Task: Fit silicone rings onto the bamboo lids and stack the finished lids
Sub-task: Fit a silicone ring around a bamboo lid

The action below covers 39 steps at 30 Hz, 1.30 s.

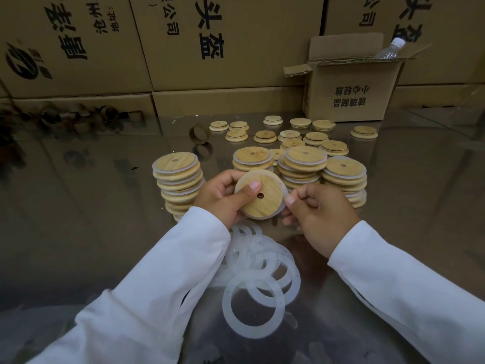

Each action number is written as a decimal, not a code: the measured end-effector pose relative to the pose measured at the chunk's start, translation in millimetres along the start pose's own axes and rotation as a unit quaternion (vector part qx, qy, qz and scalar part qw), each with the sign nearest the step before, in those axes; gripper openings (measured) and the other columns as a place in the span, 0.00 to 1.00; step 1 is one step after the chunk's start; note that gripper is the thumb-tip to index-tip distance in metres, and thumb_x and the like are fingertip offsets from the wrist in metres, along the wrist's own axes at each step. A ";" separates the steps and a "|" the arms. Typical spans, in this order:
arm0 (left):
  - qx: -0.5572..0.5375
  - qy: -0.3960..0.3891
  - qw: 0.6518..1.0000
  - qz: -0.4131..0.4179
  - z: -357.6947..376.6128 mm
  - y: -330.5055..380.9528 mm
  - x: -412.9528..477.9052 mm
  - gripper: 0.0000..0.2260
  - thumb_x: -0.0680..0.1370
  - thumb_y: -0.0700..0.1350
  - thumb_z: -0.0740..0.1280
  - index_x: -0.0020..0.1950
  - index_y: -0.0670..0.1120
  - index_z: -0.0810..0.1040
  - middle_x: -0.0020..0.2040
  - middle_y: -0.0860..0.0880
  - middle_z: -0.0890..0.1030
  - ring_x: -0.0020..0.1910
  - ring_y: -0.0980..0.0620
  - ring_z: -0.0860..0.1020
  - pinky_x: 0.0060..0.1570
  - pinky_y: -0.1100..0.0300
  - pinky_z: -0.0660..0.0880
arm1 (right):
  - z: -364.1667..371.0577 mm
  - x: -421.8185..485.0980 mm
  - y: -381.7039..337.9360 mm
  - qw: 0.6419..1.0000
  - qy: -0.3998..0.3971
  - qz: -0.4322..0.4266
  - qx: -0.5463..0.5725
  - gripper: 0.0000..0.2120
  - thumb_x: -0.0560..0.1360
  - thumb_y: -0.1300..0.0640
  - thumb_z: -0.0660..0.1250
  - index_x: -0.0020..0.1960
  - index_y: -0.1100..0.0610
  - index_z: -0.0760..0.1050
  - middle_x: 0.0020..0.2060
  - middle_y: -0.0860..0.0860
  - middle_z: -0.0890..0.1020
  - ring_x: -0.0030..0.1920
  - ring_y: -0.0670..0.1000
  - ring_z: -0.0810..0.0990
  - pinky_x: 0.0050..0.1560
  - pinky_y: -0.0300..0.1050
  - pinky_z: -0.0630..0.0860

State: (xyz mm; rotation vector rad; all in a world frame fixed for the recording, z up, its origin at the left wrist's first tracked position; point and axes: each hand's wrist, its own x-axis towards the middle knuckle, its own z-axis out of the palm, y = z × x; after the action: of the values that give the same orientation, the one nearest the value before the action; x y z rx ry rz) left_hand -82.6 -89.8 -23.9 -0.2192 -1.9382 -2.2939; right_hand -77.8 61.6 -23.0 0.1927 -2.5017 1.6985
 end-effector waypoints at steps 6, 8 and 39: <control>0.005 0.012 1.000 0.012 -0.9 -0.5 1.7 0.03 0.74 0.37 0.65 0.44 0.43 0.77 0.35 0.50 0.83 0.36 0.54 0.81 0.36 0.61 0.80 | 1.0 -3.0 -2.2 1.000 -0.002 -0.023 -0.014 0.10 0.77 0.58 0.63 0.37 0.52 0.72 0.33 0.48 0.80 0.34 0.47 0.80 0.45 0.47 0.77; -0.001 0.006 1.000 0.004 -2.3 -0.6 2.5 0.03 0.74 0.37 0.65 0.44 0.43 0.77 0.35 0.50 0.83 0.36 0.54 0.82 0.36 0.61 0.80 | 0.2 -3.0 -2.2 1.000 0.000 -0.026 0.007 0.10 0.76 0.59 0.64 0.36 0.53 0.73 0.32 0.48 0.80 0.32 0.46 0.80 0.45 0.46 0.78; 0.027 0.057 0.997 -0.046 -0.5 9.1 -1.6 0.06 0.78 0.40 0.62 0.51 0.46 0.77 0.41 0.48 0.81 0.42 0.52 0.81 0.44 0.58 0.78 | -5.8 4.7 23.0 0.952 0.052 -0.044 -0.299 0.08 0.75 0.45 0.58 0.53 0.43 0.66 0.34 0.49 0.77 0.39 0.55 0.77 0.38 0.44 0.71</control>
State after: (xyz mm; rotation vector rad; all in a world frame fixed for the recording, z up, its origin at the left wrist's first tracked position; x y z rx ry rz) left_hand -79.3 -91.8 -15.5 0.0055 -1.9898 -2.2511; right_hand -86.2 75.2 -41.2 0.1463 -2.7349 0.8305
